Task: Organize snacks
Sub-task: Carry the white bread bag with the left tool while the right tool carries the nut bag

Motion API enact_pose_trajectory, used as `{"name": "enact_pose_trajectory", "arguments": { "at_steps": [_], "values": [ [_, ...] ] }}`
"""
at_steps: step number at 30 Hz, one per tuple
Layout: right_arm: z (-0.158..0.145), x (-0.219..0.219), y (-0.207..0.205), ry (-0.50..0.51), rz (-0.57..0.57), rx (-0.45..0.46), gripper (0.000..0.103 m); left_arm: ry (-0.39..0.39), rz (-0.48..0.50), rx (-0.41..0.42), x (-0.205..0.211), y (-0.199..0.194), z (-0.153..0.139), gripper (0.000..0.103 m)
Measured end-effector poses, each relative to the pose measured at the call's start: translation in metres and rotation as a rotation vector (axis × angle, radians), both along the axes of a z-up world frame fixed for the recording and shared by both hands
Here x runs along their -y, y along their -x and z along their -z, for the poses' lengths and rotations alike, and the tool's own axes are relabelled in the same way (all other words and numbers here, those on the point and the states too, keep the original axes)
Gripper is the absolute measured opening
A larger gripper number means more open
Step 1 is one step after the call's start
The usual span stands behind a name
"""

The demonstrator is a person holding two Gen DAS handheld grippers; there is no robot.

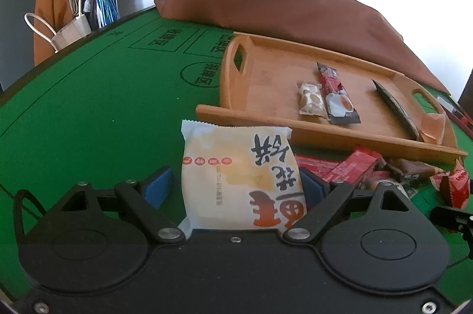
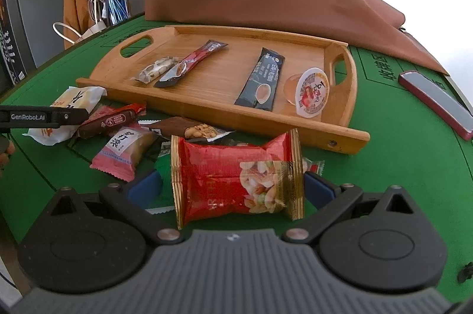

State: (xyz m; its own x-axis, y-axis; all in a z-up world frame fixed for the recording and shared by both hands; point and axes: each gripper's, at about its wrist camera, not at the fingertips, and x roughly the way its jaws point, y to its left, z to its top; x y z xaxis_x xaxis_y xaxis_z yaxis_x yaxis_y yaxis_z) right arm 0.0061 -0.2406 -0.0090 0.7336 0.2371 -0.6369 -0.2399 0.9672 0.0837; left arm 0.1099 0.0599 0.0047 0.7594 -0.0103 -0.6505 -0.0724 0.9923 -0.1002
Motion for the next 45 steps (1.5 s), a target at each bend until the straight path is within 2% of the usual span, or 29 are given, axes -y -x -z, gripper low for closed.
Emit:
{"name": "enact_pose_trajectory", "arguments": {
  "at_steps": [2, 4, 6, 9, 11, 16, 25, 35, 45],
  "values": [
    [0.000, -0.001, -0.001, 0.002, -0.003, 0.000, 0.103, -0.006, 0.001, -0.002, 0.002, -0.002, 0.000, 0.087],
    [0.000, -0.002, -0.001, 0.007, -0.006, 0.001, 0.103, -0.016, 0.020, 0.001, 0.004, -0.001, 0.000, 0.077],
    [0.000, -0.002, -0.001, 0.009, -0.007, -0.002, 0.103, -0.018, 0.025, 0.001, 0.006, -0.001, -0.001, 0.076],
    [-0.003, 0.000, 0.001, -0.015, -0.003, -0.012, 0.093, -0.005, 0.026, -0.005, 0.006, 0.003, -0.003, 0.074],
    [-0.006, 0.002, 0.002, -0.036, -0.004, -0.021, 0.082, 0.014, 0.027, -0.012, 0.005, 0.006, -0.004, 0.074],
    [-0.014, 0.004, 0.008, -0.050, 0.000, -0.020, 0.067, 0.022, 0.045, -0.002, 0.005, 0.016, -0.011, 0.073],
    [-0.023, 0.010, 0.016, -0.084, 0.030, -0.011, 0.064, 0.024, 0.065, 0.040, 0.008, 0.028, -0.026, 0.073],
    [-0.042, 0.012, 0.026, -0.074, 0.041, 0.057, 0.064, 0.025, 0.072, 0.067, 0.008, 0.026, -0.040, 0.073],
    [-0.068, 0.022, 0.004, -0.067, 0.065, 0.108, 0.064, 0.017, 0.121, 0.087, 0.016, -0.005, -0.068, 0.073]
  ]
}}
